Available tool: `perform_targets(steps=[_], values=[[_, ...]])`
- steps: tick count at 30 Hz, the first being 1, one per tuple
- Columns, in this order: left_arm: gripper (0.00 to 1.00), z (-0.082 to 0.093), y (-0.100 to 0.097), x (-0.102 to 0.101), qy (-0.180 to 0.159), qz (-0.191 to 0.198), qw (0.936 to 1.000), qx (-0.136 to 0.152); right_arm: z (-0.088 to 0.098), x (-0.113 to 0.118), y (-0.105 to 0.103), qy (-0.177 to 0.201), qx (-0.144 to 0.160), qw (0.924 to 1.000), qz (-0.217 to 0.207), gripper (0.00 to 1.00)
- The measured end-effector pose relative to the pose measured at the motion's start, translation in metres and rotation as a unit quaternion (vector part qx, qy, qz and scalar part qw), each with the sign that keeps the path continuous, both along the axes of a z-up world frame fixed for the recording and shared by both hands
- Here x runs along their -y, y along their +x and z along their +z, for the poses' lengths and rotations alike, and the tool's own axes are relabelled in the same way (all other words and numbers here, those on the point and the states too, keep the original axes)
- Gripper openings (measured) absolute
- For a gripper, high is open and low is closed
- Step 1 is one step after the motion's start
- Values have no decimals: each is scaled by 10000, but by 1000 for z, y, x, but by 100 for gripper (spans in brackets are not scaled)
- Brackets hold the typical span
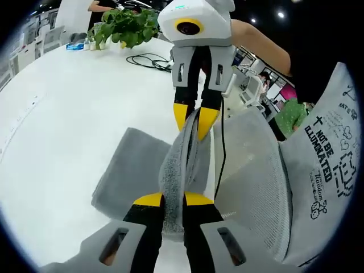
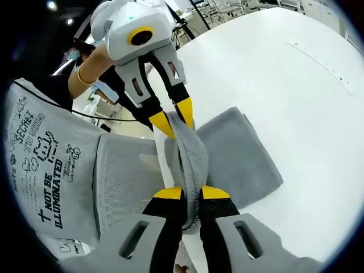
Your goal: Fold the towel on the table until its edges align and the towel forms a compact rectangular stack.
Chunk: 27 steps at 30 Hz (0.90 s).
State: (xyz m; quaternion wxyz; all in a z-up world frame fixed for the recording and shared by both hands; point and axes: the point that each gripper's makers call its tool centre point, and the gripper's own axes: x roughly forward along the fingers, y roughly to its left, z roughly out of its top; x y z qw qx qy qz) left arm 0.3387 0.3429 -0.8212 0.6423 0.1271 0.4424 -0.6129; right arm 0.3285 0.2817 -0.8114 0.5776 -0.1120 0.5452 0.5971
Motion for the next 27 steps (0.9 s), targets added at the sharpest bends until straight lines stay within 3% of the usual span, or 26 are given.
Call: perform_targets(steps=[2, 12, 27], values=[[12, -1, 6, 1, -90, 84, 9999, 91, -1, 1, 4, 1, -17, 10000, -59, 8], [13, -10, 25, -2, -566, 905, 9942, -134, -9, 0, 26, 275, -258, 9968, -710, 8], [13, -40, 44, -1, -691, 1508, 9859, -239, -43, 4, 49, 608, -619, 9828, -1630, 7]])
